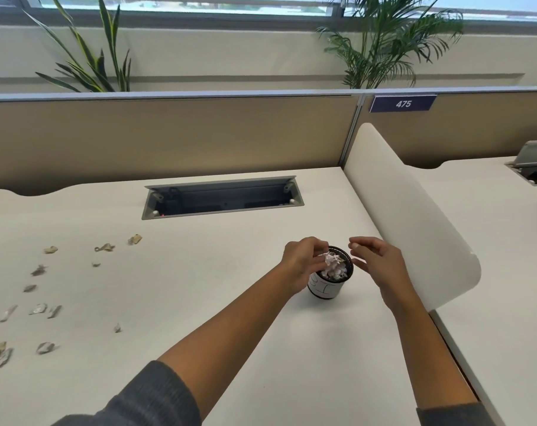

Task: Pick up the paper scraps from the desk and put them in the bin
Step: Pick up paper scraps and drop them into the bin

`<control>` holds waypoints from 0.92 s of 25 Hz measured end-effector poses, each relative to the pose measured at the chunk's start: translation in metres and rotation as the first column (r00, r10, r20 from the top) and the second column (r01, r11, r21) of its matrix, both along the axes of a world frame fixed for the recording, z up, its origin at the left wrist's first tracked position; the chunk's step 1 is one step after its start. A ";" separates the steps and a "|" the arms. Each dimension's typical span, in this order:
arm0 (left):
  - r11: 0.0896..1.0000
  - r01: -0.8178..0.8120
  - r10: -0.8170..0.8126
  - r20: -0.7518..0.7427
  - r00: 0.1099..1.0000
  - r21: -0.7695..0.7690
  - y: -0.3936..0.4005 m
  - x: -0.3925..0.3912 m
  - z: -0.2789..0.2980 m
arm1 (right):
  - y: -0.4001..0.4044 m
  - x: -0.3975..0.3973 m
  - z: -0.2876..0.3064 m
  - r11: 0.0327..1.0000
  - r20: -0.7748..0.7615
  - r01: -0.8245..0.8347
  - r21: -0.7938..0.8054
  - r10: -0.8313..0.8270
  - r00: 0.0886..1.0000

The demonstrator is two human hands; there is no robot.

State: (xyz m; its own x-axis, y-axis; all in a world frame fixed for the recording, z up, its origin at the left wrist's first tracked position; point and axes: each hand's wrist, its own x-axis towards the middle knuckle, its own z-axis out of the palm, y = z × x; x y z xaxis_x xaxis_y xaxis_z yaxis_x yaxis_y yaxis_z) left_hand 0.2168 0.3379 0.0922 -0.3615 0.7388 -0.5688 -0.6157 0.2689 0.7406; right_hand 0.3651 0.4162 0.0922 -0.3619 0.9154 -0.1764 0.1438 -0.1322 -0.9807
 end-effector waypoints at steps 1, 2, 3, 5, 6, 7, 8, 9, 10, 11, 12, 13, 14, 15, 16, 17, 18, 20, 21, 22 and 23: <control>1.000 0.014 -0.014 0.004 1.000 0.005 -0.003 -0.001 0.002 | -0.001 -0.001 0.000 1.000 -0.006 0.006 0.000 -0.006 1.000; 1.000 0.019 -0.019 0.009 1.000 0.014 -0.005 -0.004 0.003 | -0.002 -0.003 0.000 1.000 -0.011 0.011 0.001 -0.011 1.000; 1.000 0.014 -0.015 0.015 1.000 0.023 -0.008 -0.007 0.004 | -0.004 -0.006 0.001 1.000 -0.016 0.015 0.006 -0.015 1.000; 0.999 -0.003 0.001 0.029 1.000 0.054 -0.017 -0.014 0.006 | -0.007 -0.012 0.001 1.000 -0.025 0.018 0.020 -0.018 1.000; 0.997 -0.009 0.007 0.028 1.000 0.071 -0.022 -0.018 0.007 | -0.009 -0.016 0.000 1.000 -0.028 0.018 0.026 -0.018 0.999; 0.996 -0.008 0.007 0.012 1.000 0.083 -0.029 -0.022 0.007 | -0.012 -0.019 0.000 0.999 -0.026 0.019 0.029 -0.018 0.999; 0.996 -0.004 0.005 -0.017 1.000 0.087 -0.036 -0.027 0.005 | -0.014 -0.023 0.000 0.999 -0.019 0.016 0.030 -0.015 1.000; 0.997 -0.003 0.007 -0.059 0.998 0.082 -0.045 -0.033 0.003 | -0.018 -0.028 -0.001 1.000 -0.011 0.005 0.029 -0.005 1.000; 0.997 -0.006 0.014 -0.105 0.994 0.072 -0.056 -0.041 0.000 | -0.024 -0.036 -0.002 1.000 -0.006 -0.010 0.025 0.010 1.000; 0.998 -0.017 0.025 -0.151 0.988 0.056 -0.068 -0.050 -0.003 | -0.029 -0.043 -0.002 0.999 -0.004 -0.029 0.024 0.029 1.000; 0.999 -0.033 0.040 -0.194 0.980 0.040 -0.080 -0.060 -0.007 | -0.036 -0.052 -0.002 0.999 -0.006 -0.049 0.024 0.049 0.999; 0.998 -0.050 0.054 -0.239 0.970 0.023 -0.092 -0.070 -0.011 | -0.043 -0.062 -0.003 0.997 -0.011 -0.069 0.021 0.069 0.998; 0.998 -0.066 0.064 -0.289 0.955 0.004 -0.105 -0.082 -0.016 | -0.050 -0.073 -0.003 0.996 -0.022 -0.091 0.015 0.092 0.996; 0.997 -0.076 0.065 -0.343 0.937 -0.020 -0.118 -0.092 -0.021 | -0.057 -0.083 -0.004 0.993 -0.033 -0.115 0.007 0.115 0.993; 0.995 -0.086 0.060 -0.397 0.916 -0.047 -0.131 -0.102 -0.026 | -0.064 -0.094 -0.005 0.990 -0.039 -0.141 0.002 0.141 0.989; 0.992 -0.098 0.054 -0.451 0.891 -0.075 -0.146 -0.114 -0.031 | -0.073 -0.106 -0.007 0.986 -0.034 -0.169 -0.003 0.169 0.985; 0.989 -0.109 0.042 -0.505 0.862 -0.103 -0.160 -0.126 -0.036 | -0.081 -0.117 -0.008 0.981 -0.023 -0.195 -0.004 0.195 0.981; 0.977 -0.143 0.018 -0.608 0.794 -0.158 -0.194 -0.150 -0.046 | -0.097 -0.139 -0.012 0.969 0.006 -0.247 0.000 0.247 0.969; 0.967 -0.176 0.013 -0.657 0.754 -0.184 -0.212 -0.163 -0.052 | -0.104 -0.149 -0.014 0.962 0.022 -0.273 0.006 0.273 0.962; 0.952 -0.224 0.012 -0.703 0.711 -0.210 -0.230 -0.175 -0.058 | -0.112 -0.158 -0.017 0.954 0.040 -0.300 0.012 0.300 0.953; 0.929 -0.285 0.016 -0.743 0.669 -0.236 -0.249 -0.187 -0.063 | -0.119 -0.166 -0.019 0.946 0.057 -0.325 0.016 0.323 0.945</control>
State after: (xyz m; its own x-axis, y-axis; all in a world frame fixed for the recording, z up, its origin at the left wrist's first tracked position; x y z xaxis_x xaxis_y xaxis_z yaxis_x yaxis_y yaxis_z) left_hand 0.0302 0.0892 0.0292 -0.8427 0.4704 -0.2620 0.0201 0.5137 0.8577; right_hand 0.1991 0.2976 0.0730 -0.6304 0.7547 -0.1819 0.2266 -0.0452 -0.9729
